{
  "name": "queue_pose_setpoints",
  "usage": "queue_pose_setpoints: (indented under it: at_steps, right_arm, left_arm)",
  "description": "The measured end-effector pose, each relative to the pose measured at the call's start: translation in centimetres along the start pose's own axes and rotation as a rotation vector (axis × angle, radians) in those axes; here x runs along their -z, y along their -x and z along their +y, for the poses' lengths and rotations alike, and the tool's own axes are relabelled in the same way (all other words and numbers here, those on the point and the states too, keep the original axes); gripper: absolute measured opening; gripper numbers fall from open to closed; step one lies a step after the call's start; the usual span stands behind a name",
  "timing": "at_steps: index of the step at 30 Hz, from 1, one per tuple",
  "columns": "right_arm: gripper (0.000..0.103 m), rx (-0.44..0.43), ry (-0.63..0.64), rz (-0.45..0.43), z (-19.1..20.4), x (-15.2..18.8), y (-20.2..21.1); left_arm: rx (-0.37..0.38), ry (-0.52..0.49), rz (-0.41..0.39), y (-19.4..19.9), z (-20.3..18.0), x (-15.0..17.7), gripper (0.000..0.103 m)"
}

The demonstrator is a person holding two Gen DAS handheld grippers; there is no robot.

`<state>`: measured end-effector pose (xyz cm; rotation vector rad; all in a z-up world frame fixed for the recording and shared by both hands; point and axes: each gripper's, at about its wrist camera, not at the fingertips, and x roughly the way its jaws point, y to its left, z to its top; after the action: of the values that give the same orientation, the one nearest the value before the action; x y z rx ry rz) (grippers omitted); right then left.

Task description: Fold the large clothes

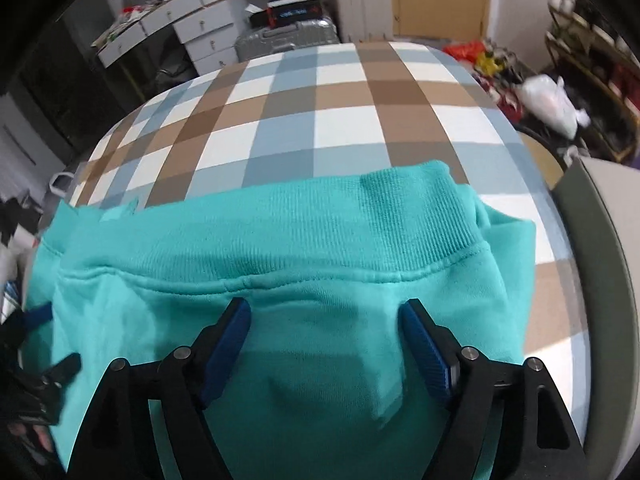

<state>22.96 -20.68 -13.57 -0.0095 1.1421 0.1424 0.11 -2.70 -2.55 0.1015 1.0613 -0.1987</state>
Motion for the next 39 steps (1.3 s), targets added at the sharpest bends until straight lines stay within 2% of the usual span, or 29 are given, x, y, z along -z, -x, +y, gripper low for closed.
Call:
queue_pose_setpoints:
  at_steps: [2,4,6,7,10,12,14,16,18,22,24,26,28,30,32,35,37,39]
  right_arm:
    - [0.055,-0.004,-0.003,-0.027,1.1,0.5,2.4]
    - [0.055,-0.049,0.026,-0.094,3.0,2.0,5.6]
    - [0.052,-0.17,0.071,-0.132,5.0,4.0,7.9]
    - [0.051,-0.203,0.087,-0.142,5.9,5.2,8.8]
    - [0.052,-0.209,0.112,-0.118,7.8,8.1,8.7]
    - [0.052,-0.171,0.135,-0.083,8.5,9.7,6.6]
    - [0.052,-0.15,0.16,-0.111,8.7,10.6,5.0]
    - [0.052,-0.092,0.235,-0.135,9.7,10.7,4.8]
    - [0.054,-0.088,0.221,-0.134,9.8,10.5,4.7]
    - [0.054,-0.152,0.176,-0.166,8.6,10.8,5.8]
    - [0.054,-0.24,0.074,-0.205,6.7,11.3,7.7]
    - [0.057,-0.325,0.029,-0.221,5.8,11.9,9.0]
    - [0.065,-0.376,0.002,-0.21,5.5,12.8,9.3]
    - [0.066,-0.327,0.013,-0.163,6.2,13.3,8.6]
    - [0.067,-0.234,0.09,-0.105,7.8,13.3,7.1]
    - [0.068,-0.112,0.205,-0.096,9.9,13.6,5.9]
    - [0.069,-0.118,0.195,-0.091,9.7,13.5,5.7]
    - [0.069,-0.195,0.117,-0.092,8.3,13.2,6.2]
  left_arm:
    - [0.005,0.004,-0.008,0.9,0.0,0.4,0.099]
    - [0.008,0.006,-0.029,2.3,-0.1,1.1,0.099]
    - [0.019,-0.008,-0.034,3.4,-0.5,1.9,0.099]
    - [0.016,-0.011,-0.025,3.5,-0.6,2.3,0.099]
    - [0.03,0.029,0.029,2.4,-0.4,3.5,0.099]
    - [0.034,0.044,0.033,1.8,-0.2,3.6,0.101]
    - [0.042,0.054,0.038,1.1,-0.1,3.3,0.102]
    - [0.039,0.06,0.032,0.5,-0.1,3.1,0.102]
    - [0.037,0.062,0.017,0.6,-0.2,3.0,0.102]
    - [0.031,0.084,0.008,2.7,-0.2,3.5,0.102]
    - [0.044,0.089,-0.029,4.8,-0.5,4.7,0.102]
    - [0.083,0.091,-0.059,6.1,-0.9,6.0,0.102]
    - [0.073,0.072,-0.022,5.2,-1.5,7.0,0.102]
    - [0.094,0.095,0.009,3.4,-1.0,7.3,0.102]
    - [0.126,0.142,0.034,2.0,-0.1,7.2,0.102]
    - [0.093,0.117,0.046,1.7,-0.7,6.8,0.102]
    - [0.09,0.128,0.062,1.8,-0.7,6.3,0.102]
    - [0.081,0.161,0.07,2.6,-0.9,6.0,0.102]
